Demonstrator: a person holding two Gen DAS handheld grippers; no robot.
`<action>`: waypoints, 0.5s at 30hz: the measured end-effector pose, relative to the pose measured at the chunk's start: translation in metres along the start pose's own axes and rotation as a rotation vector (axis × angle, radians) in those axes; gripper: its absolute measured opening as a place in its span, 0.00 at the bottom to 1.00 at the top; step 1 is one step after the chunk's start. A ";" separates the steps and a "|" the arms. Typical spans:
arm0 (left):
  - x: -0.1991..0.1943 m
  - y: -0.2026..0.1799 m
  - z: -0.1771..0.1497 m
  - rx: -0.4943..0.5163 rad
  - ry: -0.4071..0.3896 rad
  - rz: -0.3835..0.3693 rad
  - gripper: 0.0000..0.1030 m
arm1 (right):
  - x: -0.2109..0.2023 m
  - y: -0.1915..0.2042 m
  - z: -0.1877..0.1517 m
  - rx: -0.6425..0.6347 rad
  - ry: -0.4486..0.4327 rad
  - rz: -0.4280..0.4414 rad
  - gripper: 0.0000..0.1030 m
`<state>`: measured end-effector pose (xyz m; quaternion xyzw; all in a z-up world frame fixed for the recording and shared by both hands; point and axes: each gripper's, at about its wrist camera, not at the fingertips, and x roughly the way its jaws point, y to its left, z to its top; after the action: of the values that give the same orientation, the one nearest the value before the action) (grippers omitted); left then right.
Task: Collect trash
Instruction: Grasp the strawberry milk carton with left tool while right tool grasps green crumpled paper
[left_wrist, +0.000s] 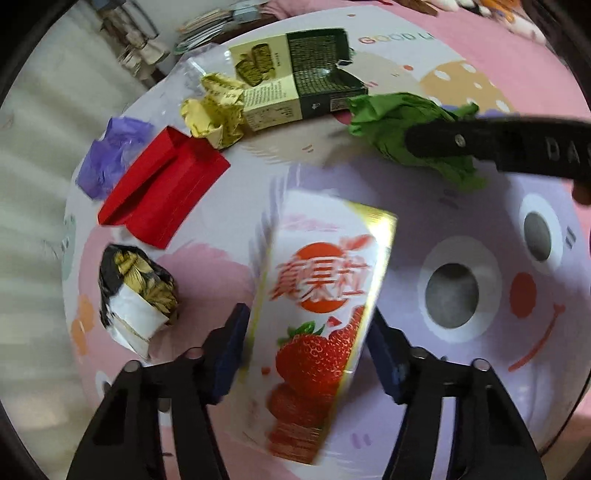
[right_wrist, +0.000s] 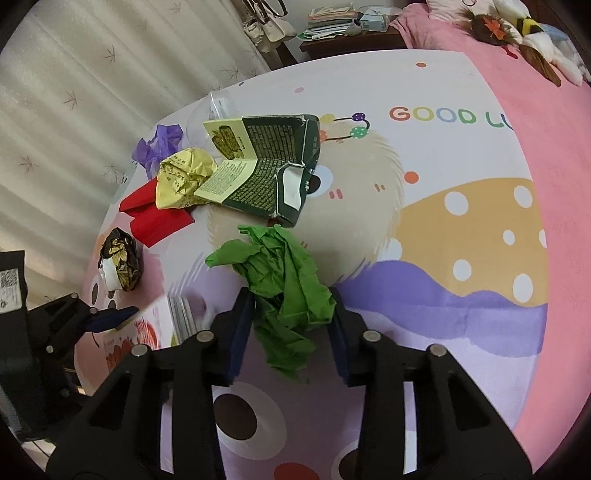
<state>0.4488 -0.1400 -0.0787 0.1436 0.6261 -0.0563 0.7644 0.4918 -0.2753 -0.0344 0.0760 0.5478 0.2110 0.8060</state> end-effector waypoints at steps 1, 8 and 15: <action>0.000 0.000 -0.001 -0.024 0.001 -0.006 0.50 | -0.001 0.000 -0.002 -0.001 -0.004 -0.003 0.31; -0.019 0.010 -0.019 -0.184 -0.075 -0.019 0.49 | -0.022 0.007 -0.017 0.002 -0.043 0.003 0.29; -0.054 0.021 -0.053 -0.291 -0.145 -0.031 0.49 | -0.054 0.026 -0.045 0.019 -0.076 0.002 0.29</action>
<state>0.3933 -0.1093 -0.0326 0.0173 0.5728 0.0130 0.8194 0.4277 -0.2799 0.0033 0.0925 0.5186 0.2035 0.8253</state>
